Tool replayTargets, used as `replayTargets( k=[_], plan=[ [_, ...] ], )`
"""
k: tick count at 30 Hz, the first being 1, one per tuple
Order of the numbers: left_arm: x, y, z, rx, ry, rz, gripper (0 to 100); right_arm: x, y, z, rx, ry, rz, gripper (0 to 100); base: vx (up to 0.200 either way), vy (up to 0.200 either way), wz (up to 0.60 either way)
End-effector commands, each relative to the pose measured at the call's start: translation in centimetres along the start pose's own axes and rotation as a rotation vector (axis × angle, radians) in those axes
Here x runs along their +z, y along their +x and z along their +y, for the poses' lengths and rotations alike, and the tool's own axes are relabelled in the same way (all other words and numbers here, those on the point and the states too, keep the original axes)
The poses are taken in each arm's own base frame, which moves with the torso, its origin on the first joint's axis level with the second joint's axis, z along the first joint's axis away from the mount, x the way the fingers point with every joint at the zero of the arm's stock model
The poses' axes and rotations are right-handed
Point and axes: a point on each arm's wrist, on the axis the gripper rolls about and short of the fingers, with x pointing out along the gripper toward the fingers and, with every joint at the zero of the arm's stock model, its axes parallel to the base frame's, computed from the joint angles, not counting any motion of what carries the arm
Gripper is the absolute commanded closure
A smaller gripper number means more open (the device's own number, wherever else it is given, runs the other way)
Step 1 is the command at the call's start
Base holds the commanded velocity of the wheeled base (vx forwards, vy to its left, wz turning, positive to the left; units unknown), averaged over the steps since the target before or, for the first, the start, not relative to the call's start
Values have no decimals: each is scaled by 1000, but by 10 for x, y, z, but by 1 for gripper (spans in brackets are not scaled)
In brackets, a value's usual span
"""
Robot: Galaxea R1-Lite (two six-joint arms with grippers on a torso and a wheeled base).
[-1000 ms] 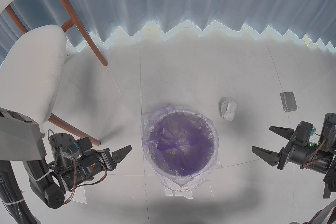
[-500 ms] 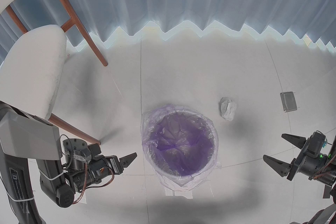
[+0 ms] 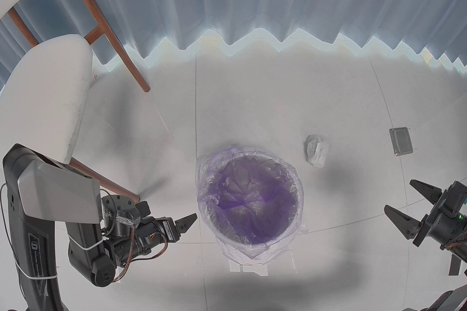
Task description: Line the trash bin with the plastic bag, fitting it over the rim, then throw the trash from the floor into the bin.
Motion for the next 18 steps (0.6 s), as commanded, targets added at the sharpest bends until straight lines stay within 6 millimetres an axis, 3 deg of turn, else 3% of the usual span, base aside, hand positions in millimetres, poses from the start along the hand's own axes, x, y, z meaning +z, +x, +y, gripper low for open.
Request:
replayTargets(
  k=[1, 18],
  plan=[
    [-5, 9, 2, 7, 1, 7, 0, -3, -8, 0, -13, 4, 0, 0, 0, 0, 0],
    [-14, 38, 10, 60, 2, -19, 0, -3, -12, -2, -43, 9, -2, 0, 0, 0, 0]
  ],
)
